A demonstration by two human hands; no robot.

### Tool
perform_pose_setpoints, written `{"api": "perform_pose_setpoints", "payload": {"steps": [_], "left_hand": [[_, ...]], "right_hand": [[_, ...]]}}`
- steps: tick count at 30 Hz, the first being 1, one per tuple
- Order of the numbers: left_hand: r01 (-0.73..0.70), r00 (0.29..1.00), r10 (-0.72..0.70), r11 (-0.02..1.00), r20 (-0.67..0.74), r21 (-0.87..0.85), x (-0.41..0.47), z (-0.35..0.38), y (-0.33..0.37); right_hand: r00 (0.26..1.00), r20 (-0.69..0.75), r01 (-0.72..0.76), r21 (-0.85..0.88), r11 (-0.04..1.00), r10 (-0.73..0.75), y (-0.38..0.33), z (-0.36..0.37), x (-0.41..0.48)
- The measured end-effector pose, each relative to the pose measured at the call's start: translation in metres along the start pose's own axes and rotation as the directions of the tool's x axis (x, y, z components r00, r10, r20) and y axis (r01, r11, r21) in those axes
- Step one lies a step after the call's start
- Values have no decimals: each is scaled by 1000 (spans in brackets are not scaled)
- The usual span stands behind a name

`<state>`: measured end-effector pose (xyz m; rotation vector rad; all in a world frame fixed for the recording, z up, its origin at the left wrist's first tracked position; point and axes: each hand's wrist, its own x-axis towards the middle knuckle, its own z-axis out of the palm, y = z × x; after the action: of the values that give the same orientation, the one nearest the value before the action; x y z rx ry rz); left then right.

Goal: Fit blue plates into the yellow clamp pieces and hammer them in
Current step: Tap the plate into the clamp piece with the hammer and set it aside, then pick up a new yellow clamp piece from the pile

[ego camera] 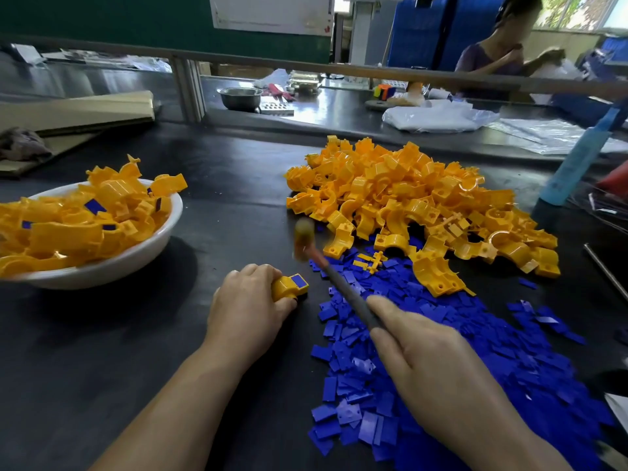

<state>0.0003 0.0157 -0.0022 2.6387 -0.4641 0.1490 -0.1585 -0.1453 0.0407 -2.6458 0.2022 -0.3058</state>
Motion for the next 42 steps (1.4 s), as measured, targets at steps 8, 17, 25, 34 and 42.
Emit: {"api": "perform_pose_setpoints", "payload": {"steps": [8, 17, 25, 34, 42], "left_hand": [[0, 1000, 0, 1000, 6, -13, 0, 0, -1], [55, 998, -55, 997, 7, -56, 0, -2, 0], [227, 964, -249, 952, -90, -207, 4, -27, -21], [284, 945, -281, 959, -169, -4, 8, -72, -69], [446, 882, -413, 887, -229, 118, 42, -71, -163]], "right_hand": [[997, 43, -58, -65, 996, 61, 5, -6, -3], [910, -238, -400, -285, 871, 340, 76, -15, 9], [888, -191, -459, -439, 772, 419, 246, 26, 21], [872, -344, -460, -331, 824, 349, 61, -22, 7], [937, -214, -331, -304, 893, 275, 43, -19, 3]]}}
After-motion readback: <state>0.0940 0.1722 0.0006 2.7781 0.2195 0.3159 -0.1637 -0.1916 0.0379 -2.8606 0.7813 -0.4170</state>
